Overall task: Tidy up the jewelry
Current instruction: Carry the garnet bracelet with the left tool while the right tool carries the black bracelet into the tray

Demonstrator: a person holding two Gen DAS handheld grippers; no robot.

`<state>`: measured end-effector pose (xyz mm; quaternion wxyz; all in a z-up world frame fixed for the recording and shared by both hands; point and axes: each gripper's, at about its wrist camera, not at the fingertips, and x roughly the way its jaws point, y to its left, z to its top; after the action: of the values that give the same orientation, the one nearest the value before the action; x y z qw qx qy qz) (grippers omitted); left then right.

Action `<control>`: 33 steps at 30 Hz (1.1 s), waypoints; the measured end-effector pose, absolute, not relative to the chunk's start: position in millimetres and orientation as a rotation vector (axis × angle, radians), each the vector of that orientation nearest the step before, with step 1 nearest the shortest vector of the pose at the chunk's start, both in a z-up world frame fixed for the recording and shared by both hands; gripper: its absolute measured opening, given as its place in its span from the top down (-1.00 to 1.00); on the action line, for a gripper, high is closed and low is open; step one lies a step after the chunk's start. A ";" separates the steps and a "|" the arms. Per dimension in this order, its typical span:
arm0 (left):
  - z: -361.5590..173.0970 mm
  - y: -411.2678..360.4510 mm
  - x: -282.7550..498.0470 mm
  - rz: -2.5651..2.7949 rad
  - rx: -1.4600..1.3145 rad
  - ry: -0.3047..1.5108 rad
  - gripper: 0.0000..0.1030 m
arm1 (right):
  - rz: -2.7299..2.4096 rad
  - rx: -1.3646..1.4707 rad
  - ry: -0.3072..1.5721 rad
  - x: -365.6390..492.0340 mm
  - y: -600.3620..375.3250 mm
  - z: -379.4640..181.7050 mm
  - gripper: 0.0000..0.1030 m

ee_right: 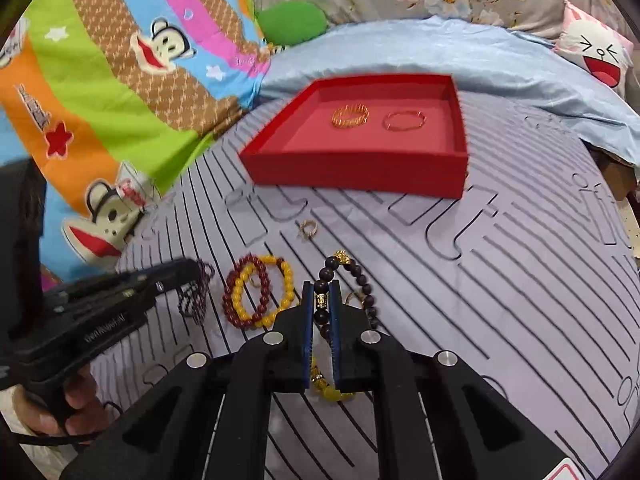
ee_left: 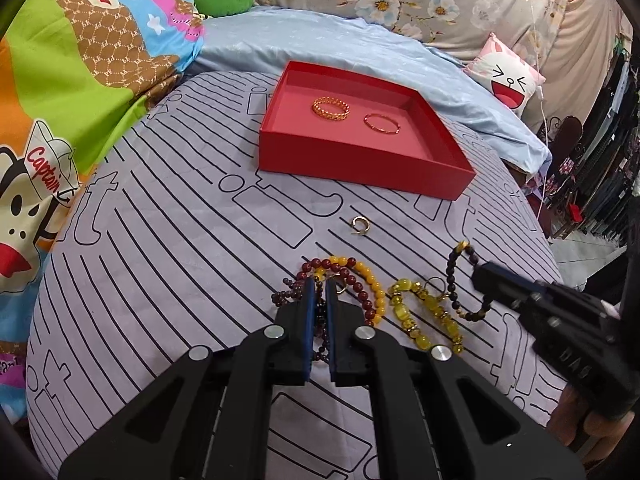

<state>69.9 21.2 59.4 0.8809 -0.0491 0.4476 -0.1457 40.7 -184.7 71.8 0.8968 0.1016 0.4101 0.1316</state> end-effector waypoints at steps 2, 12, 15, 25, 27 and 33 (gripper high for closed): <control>65.9 20.6 68.4 -0.316 -0.101 0.919 0.90 | 0.278 0.243 0.822 39.8 -191.4 84.0 0.86; 98.7 14.5 76.7 -0.368 -0.090 0.863 0.90 | 0.228 0.252 0.755 49.0 -214.1 115.7 0.86; 110.3 8.8 94.2 -0.386 -0.079 0.849 0.90 | 0.214 0.228 0.738 63.9 -216.9 123.8 0.86; 142.7 -36.3 205.3 -0.413 -0.011 0.759 0.90 | 0.167 0.194 0.694 168.9 -222.6 139.5 0.86; 138.0 -42.8 225.7 -0.394 -0.006 0.765 0.90 | 0.146 0.182 0.705 189.9 -222.6 133.8 0.86; 96.2 -55.3 281.7 -0.335 0.016 0.851 0.90 | 0.097 0.134 0.766 231.7 -218.5 103.9 0.85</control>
<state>281.7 -55.3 96.2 0.8972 0.0079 0.4109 -0.1619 231.7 -218.5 103.9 0.9242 0.0652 0.3734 0.0474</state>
